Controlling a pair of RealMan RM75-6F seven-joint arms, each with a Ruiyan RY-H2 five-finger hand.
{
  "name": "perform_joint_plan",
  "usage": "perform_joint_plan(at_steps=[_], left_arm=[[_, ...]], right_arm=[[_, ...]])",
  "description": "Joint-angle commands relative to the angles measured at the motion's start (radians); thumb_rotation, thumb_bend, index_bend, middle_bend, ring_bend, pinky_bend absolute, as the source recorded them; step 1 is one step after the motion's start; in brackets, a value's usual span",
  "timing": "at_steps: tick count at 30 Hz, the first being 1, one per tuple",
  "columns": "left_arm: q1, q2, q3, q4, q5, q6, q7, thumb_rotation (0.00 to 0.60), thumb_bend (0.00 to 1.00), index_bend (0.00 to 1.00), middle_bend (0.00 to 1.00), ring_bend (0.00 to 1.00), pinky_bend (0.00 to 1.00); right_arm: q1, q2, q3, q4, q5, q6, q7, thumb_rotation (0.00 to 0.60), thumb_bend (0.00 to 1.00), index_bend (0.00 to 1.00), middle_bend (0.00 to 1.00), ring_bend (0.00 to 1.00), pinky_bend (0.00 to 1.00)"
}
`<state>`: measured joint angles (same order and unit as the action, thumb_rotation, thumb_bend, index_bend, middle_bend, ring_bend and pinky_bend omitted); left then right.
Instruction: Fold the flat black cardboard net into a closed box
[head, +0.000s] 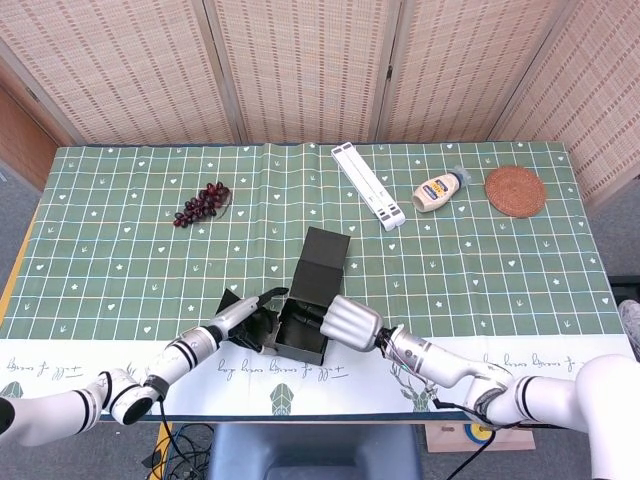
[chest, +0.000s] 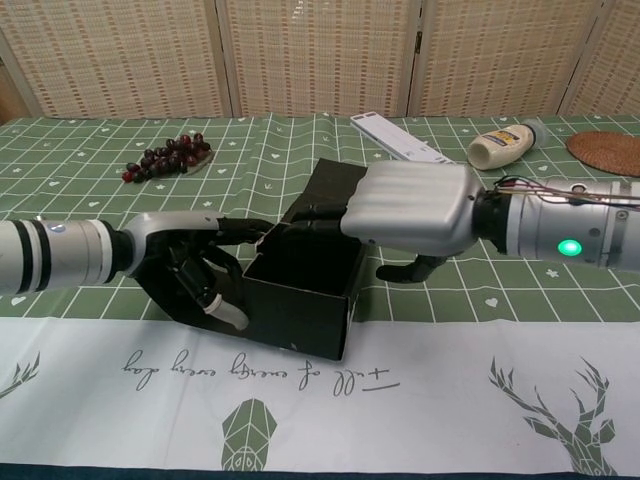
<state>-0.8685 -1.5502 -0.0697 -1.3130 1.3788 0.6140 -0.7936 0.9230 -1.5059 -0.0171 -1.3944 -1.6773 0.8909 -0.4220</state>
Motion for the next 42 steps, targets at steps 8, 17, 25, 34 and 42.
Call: perform_joint_plan(at_steps=[8, 17, 25, 34, 42], left_arm=[[0.072, 0.093, -0.002, -0.1, -0.015, 0.124, 0.165, 0.6, 0.1, 0.0, 0.0, 0.32, 0.75], [0.134, 0.198, 0.008, -0.18, 0.001, 0.208, 0.211, 0.6, 0.1, 0.0, 0.0, 0.32, 0.74], [0.17, 0.249, 0.012, -0.231, 0.028, 0.254, 0.198, 0.6, 0.1, 0.0, 0.0, 0.32, 0.74], [0.194, 0.267, 0.025, -0.24, 0.054, 0.27, 0.164, 0.6, 0.1, 0.0, 0.0, 0.32, 0.74], [0.213, 0.285, 0.031, -0.25, 0.062, 0.283, 0.148, 0.6, 0.1, 0.0, 0.0, 0.32, 0.74]], right_arm=[[-0.119, 0.143, 0.005, -0.205, 0.125, 0.075, 0.04, 0.6, 0.42, 0.0, 0.09, 0.68, 0.95], [-0.148, 0.192, -0.022, -0.239, 0.285, -0.05, 0.063, 0.6, 0.52, 0.0, 0.21, 0.68, 0.95], [-0.077, 0.06, 0.04, -0.108, 0.386, -0.176, 0.068, 0.6, 0.57, 0.0, 0.21, 0.68, 0.95], [0.028, -0.112, 0.144, 0.066, 0.424, -0.219, 0.074, 0.6, 0.59, 0.0, 0.17, 0.68, 0.95], [0.014, -0.132, 0.164, 0.089, 0.436, -0.187, 0.157, 0.6, 0.58, 0.0, 0.15, 0.68, 0.95]])
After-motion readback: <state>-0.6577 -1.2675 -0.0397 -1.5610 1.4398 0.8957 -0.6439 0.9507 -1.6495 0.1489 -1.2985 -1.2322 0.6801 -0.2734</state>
